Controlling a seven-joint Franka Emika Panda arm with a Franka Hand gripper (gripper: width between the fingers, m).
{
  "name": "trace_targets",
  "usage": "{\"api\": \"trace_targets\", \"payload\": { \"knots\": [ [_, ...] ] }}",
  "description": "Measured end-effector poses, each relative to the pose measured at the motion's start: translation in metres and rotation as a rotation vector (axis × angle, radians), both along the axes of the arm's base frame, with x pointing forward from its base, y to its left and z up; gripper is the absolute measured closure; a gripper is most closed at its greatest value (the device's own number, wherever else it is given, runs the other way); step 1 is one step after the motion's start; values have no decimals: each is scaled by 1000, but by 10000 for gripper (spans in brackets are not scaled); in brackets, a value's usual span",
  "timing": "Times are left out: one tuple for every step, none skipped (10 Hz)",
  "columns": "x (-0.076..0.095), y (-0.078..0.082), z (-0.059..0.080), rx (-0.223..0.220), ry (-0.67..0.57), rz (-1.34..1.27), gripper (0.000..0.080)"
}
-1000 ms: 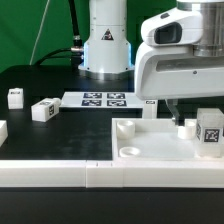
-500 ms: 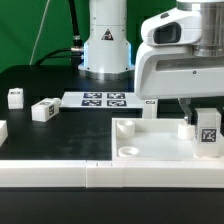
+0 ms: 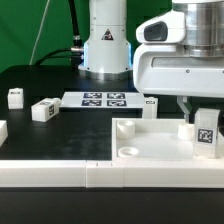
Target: Assemble one leg
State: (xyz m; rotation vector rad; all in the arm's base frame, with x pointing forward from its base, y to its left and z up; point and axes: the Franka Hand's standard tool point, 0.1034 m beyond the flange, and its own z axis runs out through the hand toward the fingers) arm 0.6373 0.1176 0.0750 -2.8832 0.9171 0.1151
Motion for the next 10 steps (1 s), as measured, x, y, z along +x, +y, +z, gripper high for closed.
{"api": "trace_targets", "payload": {
  "knots": [
    [0, 0, 0, 8, 11, -104, 508],
    [1, -1, 0, 14, 21, -206, 508],
    [1, -1, 0, 17, 35, -345, 508],
    [0, 0, 0, 22, 37, -407, 508],
    [0, 1, 0, 20, 55, -537, 508],
    [1, 3, 0, 18, 67, -667, 508],
    [1, 3, 0, 17, 76, -769, 508],
    [1, 4, 0, 15, 77, -882, 508],
    [1, 5, 0, 15, 70, -991, 508],
    [1, 4, 0, 20, 77, -1117, 508]
  ]
}}
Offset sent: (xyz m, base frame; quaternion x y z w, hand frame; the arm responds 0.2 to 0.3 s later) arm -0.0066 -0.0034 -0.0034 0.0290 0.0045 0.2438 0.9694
